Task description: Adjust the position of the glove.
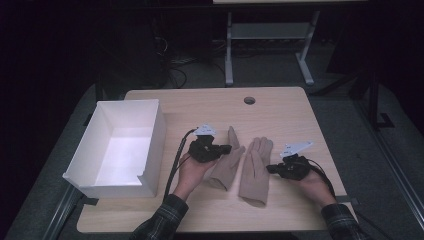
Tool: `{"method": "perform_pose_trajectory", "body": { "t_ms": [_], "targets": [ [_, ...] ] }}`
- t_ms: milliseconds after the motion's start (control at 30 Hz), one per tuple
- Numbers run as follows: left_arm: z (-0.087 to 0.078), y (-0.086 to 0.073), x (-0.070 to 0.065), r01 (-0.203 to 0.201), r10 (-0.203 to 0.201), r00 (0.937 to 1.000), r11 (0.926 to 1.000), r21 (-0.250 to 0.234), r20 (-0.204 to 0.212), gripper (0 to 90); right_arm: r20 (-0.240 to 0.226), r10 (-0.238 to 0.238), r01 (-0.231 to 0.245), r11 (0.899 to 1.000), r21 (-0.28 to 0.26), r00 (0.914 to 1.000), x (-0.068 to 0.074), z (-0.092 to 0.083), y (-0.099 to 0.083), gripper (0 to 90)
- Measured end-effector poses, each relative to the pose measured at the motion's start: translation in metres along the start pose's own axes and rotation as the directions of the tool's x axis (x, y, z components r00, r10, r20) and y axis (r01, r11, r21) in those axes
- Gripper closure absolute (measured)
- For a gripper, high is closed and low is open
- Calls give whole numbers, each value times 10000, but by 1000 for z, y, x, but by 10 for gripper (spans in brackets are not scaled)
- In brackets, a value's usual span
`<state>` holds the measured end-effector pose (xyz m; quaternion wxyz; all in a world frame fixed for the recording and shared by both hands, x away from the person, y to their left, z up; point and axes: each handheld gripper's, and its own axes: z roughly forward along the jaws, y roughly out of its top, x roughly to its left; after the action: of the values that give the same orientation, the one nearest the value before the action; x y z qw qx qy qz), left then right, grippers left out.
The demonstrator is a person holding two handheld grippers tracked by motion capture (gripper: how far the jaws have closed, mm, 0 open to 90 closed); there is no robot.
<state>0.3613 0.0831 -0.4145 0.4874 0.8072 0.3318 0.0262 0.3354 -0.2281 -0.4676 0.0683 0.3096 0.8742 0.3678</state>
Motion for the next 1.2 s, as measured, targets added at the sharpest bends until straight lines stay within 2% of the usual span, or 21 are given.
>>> {"method": "perform_pose_trajectory", "body": {
  "t_ms": [233, 433, 467, 533, 733, 800, 1067, 1200],
  "targets": [
    [7, -1, -6, -222, 219, 9997, 9996, 200, 149, 895, -140, -166, 165, 9999, -24, 9998, 5, 6, 4, 898],
    [8, 0, -9, -419, 412, 9987, 9989, 221, 302, 895, -409, 15, -17, 10000, -32, 9992, 8, 10, 7, 898],
    [8, -1, -10, -456, 447, 9983, 9987, 241, 384, 895, -502, -136, 133, 9999, -57, 9986, 11, 14, 10, 898],
    [8, -1, -11, -460, 449, 9982, 9986, 259, 404, 895, -526, -134, 132, 9999, -26, 9985, 13, 16, 12, 898],
    [11, -3, -16, -821, 793, 9949, 9956, 447, 620, 895, -777, -364, 363, 9993, -28, 9963, 22, 28, 23, 898],
    [13, -4, -17, -790, 757, 9950, 9956, 497, 658, 895, -797, -429, 428, 9991, -28, 9959, 23, 30, 24, 898],
    [23, -9, -27, -1290, 1202, 9881, 9875, 909, 960, 896, -794, -513, 517, 9987, 29, 9955, 26, 35, 27, 898],
    [26, -10, -30, -1364, 1263, 9865, 9859, 966, 1044, 896, -781, -510, 514, 9987, 23, 9956, 26, 35, 27, 898]
  ]
}}
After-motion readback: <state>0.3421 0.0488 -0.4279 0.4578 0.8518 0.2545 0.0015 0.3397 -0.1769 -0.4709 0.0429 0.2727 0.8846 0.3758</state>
